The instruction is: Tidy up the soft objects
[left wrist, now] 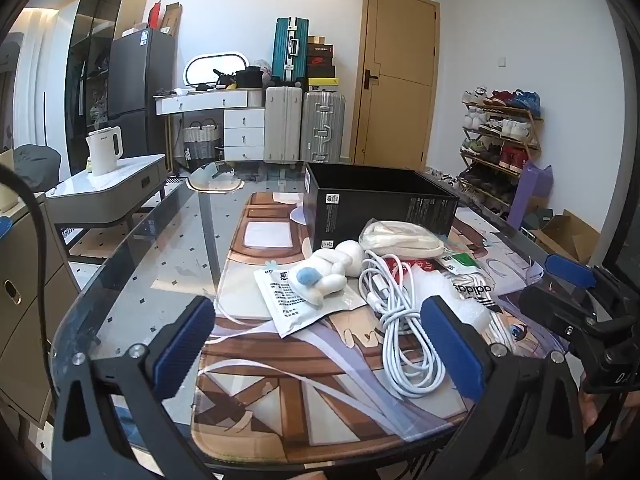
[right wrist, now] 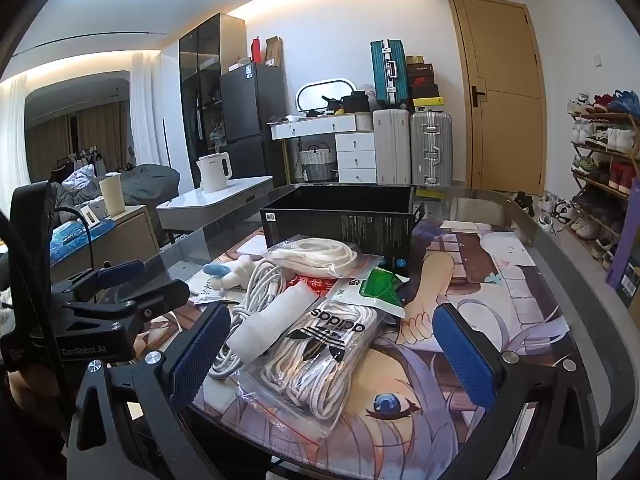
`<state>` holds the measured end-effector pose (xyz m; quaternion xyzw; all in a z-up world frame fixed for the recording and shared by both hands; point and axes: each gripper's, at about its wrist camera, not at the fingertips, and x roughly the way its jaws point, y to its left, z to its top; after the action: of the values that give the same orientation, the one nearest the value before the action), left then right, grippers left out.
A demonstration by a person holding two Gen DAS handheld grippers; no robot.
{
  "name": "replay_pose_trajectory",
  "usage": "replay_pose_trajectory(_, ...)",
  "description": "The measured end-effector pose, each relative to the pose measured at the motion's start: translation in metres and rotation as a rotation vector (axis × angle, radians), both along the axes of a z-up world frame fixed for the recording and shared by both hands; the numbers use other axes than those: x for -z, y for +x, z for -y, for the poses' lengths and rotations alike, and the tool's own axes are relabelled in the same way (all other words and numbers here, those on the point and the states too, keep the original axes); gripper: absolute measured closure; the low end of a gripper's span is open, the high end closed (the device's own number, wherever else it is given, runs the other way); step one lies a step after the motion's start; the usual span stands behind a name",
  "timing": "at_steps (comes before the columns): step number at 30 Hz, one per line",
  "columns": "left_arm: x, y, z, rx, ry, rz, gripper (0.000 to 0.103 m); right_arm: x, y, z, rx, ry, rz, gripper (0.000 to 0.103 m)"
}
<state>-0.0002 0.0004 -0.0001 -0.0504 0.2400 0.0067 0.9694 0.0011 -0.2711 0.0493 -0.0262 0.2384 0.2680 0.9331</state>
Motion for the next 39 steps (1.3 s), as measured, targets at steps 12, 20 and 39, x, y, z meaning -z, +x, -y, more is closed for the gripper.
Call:
replay_pose_trajectory(12, 0.001, -0.002, 0.004, -0.001, 0.006, 0.003, 0.000, 0.003, -0.001, 0.003, -0.001, -0.002, 0.008, 0.000)
replay_pose_trajectory(20, 0.006, 0.000, 0.004, -0.004, 0.000, -0.002, 0.000, 0.003, -0.001, -0.001, 0.003, -0.015, 0.006, 0.000)
replay_pose_trajectory(39, 0.007, 0.001, -0.005, 0.003, -0.019, 0.007, 0.000, 0.006, -0.002, -0.001, 0.005, -0.020, 0.008, 0.000)
